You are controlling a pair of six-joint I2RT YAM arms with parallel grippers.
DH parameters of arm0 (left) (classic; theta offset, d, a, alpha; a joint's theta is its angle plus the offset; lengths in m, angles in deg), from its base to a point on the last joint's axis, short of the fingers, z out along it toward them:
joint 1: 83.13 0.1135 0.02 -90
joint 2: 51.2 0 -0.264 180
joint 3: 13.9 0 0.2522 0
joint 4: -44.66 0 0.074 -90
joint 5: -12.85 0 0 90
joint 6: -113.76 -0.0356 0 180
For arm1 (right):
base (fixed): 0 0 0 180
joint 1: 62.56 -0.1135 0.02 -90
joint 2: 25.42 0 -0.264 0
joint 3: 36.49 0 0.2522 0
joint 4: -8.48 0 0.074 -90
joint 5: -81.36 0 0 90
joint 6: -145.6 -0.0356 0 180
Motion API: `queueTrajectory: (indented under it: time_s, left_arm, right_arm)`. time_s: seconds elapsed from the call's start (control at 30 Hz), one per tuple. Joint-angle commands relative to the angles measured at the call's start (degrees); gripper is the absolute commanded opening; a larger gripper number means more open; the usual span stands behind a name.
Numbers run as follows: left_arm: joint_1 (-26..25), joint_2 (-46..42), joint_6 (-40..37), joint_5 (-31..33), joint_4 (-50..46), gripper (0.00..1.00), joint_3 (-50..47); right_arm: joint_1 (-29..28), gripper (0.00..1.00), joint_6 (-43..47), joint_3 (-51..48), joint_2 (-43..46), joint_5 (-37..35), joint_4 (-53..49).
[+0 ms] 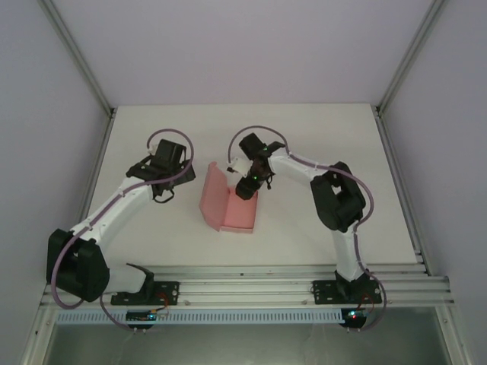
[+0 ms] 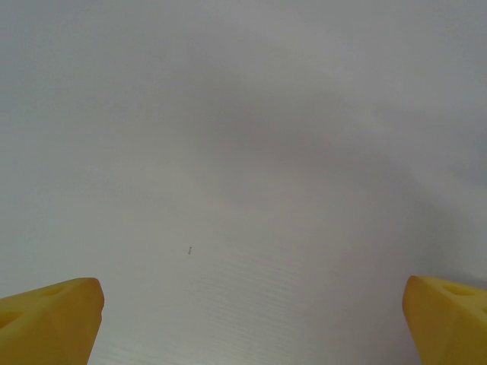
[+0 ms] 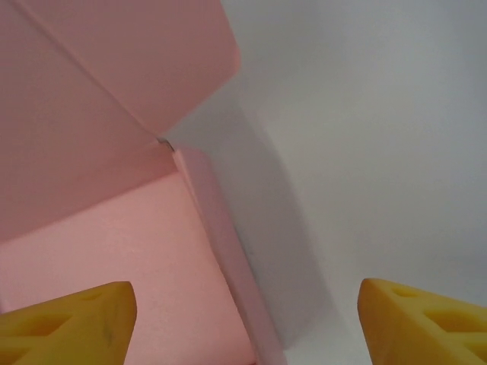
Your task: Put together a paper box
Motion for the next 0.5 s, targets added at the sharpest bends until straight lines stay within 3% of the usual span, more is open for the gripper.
queueTrajectory:
  time_s: [0.0,0.17,0.27,0.37,0.47]
  left_arm:
    - [0.4,-1.3,0.5,-1.0,-0.9,0.99,-0.2]
    - [0.4,-2.1,0.3,-1.1,-0.8,0.99,0.1]
    - [0.4,-3.3,0.4,-1.1,0.0,1.0,0.2]
    - [0.4,-4.2,0.3,-1.5,1.6,1.0,0.6]
    - [0.4,-4.3,0.2,-2.4,2.4,1.0,0.9]
  right_arm:
    - [-0.2,0.41,0.3,2.7,-2.0,-0.4,-3.3]
    - [-0.2,0.08,-7.2,0.9,-0.7,-5.7,0.0]
    - [-0.5,0.0,-16.4,-3.1,2.8,-12.6,3.5]
    - [-0.9,0.0,-29.5,-6.5,5.8,-19.9,3.3]
    - [-1.9,0.0,-47.8,-8.1,7.1,-25.2,-4.1]
